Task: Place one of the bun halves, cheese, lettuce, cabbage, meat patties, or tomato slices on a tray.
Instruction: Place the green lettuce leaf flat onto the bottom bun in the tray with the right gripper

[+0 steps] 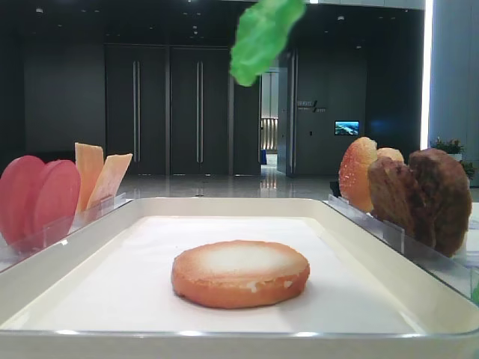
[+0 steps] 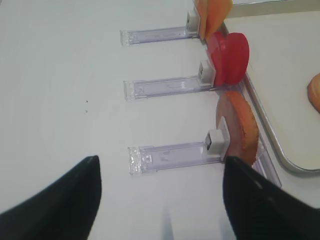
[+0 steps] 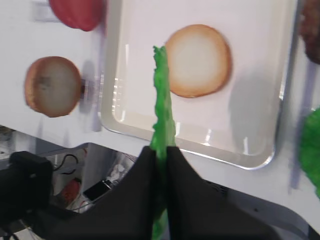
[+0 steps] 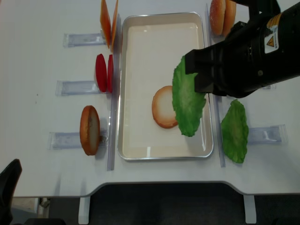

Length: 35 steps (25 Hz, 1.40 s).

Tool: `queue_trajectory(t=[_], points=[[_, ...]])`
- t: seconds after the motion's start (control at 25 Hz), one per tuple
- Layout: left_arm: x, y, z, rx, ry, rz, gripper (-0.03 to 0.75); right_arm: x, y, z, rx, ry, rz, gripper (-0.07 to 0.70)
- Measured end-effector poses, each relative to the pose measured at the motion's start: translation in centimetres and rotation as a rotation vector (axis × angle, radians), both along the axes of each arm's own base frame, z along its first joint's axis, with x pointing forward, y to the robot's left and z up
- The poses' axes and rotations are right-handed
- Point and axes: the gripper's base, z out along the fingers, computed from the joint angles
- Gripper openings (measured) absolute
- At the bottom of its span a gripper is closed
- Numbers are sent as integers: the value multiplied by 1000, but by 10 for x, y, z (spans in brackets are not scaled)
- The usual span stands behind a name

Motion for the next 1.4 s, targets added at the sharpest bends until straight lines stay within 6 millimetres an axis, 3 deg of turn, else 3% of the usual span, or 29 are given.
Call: queue_trajectory(t=[0.12, 0.32, 0.6, 1.4], points=[[0, 0, 0, 0, 0, 0, 579, -2, 21, -5, 42, -13, 35, 24], [0, 0, 0, 0, 0, 0, 579, 1, 57, -33, 33, 14, 101, 24], [0, 0, 0, 0, 0, 0, 579, 13, 84, -62, 63, 27, 184, 24], [0, 0, 0, -1, 0, -1, 579, 71, 66, -97, 72, 50, 147, 24]])
